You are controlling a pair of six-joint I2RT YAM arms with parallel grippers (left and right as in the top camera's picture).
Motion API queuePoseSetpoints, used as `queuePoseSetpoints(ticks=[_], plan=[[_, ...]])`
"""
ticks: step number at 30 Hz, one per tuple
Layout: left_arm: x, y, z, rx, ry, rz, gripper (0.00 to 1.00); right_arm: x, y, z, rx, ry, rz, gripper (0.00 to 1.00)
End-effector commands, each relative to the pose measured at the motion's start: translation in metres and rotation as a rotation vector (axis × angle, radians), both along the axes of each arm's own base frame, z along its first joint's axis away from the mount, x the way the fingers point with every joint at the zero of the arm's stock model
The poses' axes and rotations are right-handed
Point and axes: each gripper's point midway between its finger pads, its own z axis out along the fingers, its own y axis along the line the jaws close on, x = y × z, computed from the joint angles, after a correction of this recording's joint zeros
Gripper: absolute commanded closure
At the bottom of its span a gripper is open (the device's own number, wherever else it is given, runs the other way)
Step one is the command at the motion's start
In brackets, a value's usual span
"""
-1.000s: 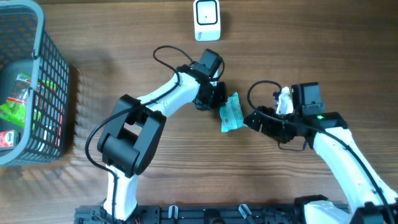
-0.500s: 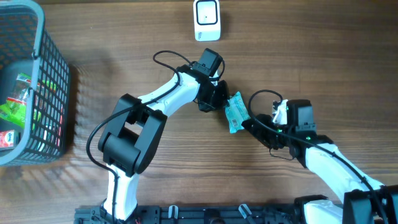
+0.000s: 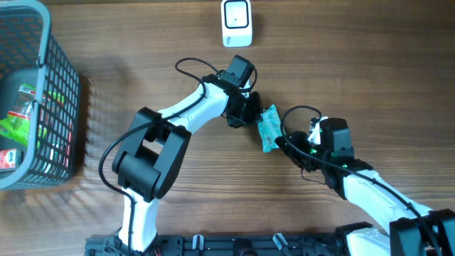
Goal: Scan the item barcode
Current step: 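Reach the right gripper to the wipes pack and grasp it, then release the left gripper and move the pack right with the right gripper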
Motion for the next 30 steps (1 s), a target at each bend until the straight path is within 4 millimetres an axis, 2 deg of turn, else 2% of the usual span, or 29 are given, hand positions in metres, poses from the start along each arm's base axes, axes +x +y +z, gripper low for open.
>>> queuePoseSetpoints(ticks=[1, 2, 5, 9, 11, 12, 13, 14, 19, 20, 21, 22, 23, 24, 25, 27, 30], plan=[[-0.004, -0.003, -0.007, -0.007, 0.026, -0.006, 0.96, 0.003, -0.008, -0.007, -0.039, 0.005, -0.049, 0.74], [-0.004, -0.003, -0.007, -0.007, 0.025, -0.006, 0.96, 0.005, -0.009, -0.006, -0.039, 0.004, -0.062, 0.73], [-0.004, -0.003, -0.007, -0.004, 0.022, -0.008, 0.96, 0.006, -0.010, -0.008, -0.042, 0.004, -0.065, 0.58], [-0.004, -0.003, -0.007, -0.004, 0.021, -0.009, 0.96, 0.007, -0.011, -0.023, -0.048, 0.040, -0.079, 0.59], [-0.003, -0.003, -0.007, -0.006, 0.018, -0.008, 0.96, 0.008, -0.006, -0.025, -0.029, 0.038, -0.064, 0.67], [-0.003, -0.004, -0.006, -0.008, 0.016, -0.009, 0.96, 0.009, -0.006, -0.026, -0.025, 0.036, -0.061, 0.75], [-0.003, -0.004, -0.006, -0.008, 0.015, -0.008, 0.96, 0.009, -0.006, -0.025, -0.025, 0.035, -0.061, 0.92], [-0.003, -0.004, -0.006, -0.008, 0.015, -0.008, 0.96, 0.008, -0.006, -0.026, -0.027, 0.039, -0.061, 0.96], [0.006, 0.006, -0.012, 0.055, -0.028, 0.014, 0.96, 0.005, -0.002, -0.025, -0.024, 0.024, -0.010, 0.95], [0.006, 0.005, -0.012, 0.055, -0.028, 0.014, 0.96, 0.006, -0.002, -0.024, -0.025, 0.023, -0.010, 0.86], [0.006, 0.005, -0.012, 0.054, -0.029, 0.013, 0.85, 0.006, -0.002, -0.024, -0.025, 0.023, -0.010, 0.80], [0.006, 0.005, -0.012, 0.053, -0.031, 0.010, 0.67, 0.005, -0.001, -0.024, -0.023, 0.023, -0.006, 0.67], [0.006, 0.005, -0.011, 0.052, -0.033, 0.010, 0.49, 0.005, 0.000, -0.023, -0.022, 0.014, 0.012, 0.62], [0.006, 0.005, -0.011, 0.051, -0.034, 0.010, 0.42, 0.004, 0.001, -0.023, -0.021, 0.006, 0.026, 0.56], [0.007, 0.004, -0.009, 0.049, -0.038, 0.010, 0.34, 0.004, 0.003, -0.022, -0.015, 0.003, 0.037, 0.45], [0.010, 0.002, 0.001, 0.033, -0.083, -0.021, 0.30, 0.006, 0.005, -0.015, -0.010, -0.021, 0.050, 0.34], [0.020, 0.000, 0.037, 0.000, -0.204, -0.062, 0.27, 0.008, 0.003, 0.000, -0.037, -0.087, 0.077, 0.23]])
